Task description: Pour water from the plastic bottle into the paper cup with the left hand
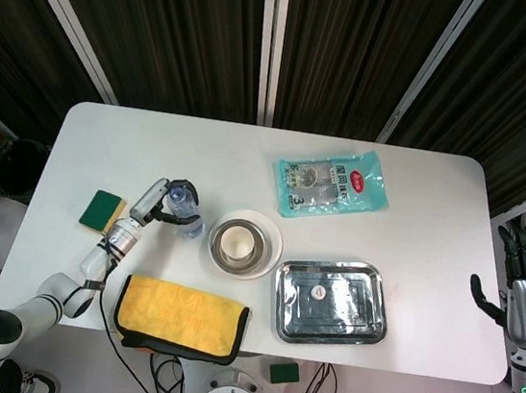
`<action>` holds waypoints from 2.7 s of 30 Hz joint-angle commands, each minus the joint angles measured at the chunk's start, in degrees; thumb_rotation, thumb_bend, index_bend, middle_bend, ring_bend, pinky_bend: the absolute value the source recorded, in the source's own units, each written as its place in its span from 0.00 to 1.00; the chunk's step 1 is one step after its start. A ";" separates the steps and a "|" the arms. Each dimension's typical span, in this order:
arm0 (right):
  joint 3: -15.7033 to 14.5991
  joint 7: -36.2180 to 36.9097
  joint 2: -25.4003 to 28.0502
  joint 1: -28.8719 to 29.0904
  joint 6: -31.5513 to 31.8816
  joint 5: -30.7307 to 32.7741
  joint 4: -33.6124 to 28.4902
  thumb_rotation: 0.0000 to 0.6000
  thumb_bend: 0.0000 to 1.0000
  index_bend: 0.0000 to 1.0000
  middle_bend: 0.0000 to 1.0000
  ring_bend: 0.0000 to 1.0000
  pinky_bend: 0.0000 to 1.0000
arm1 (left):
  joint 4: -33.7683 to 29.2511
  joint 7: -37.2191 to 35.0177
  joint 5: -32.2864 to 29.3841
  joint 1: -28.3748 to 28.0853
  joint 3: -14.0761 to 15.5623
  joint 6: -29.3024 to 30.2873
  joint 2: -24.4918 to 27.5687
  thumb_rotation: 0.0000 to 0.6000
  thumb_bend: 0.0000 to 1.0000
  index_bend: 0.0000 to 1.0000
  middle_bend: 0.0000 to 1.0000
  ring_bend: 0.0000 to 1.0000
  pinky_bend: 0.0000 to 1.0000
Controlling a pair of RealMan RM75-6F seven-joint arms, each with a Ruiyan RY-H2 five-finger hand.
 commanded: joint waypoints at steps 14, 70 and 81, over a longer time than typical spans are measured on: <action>0.06 0.51 0.00 -0.03 0.06 -0.06 0.32 1.00 0.36 0.00 0.00 0.00 0.00 | -6.89 29.17 0.79 1.51 -0.79 8.16 5.62 1.00 0.36 0.68 0.65 0.51 0.64; 0.18 3.67 0.26 -0.53 -0.18 0.78 2.37 1.00 0.36 0.00 0.00 0.00 0.00 | -12.61 85.31 5.17 -3.25 0.98 6.26 2.31 1.00 0.40 0.72 0.69 0.54 0.67; 0.12 3.72 0.05 -0.42 -0.58 0.93 2.70 1.00 0.36 0.00 0.00 0.00 0.00 | -10.02 89.05 5.70 -4.79 1.35 4.82 1.05 1.00 0.41 0.72 0.69 0.54 0.67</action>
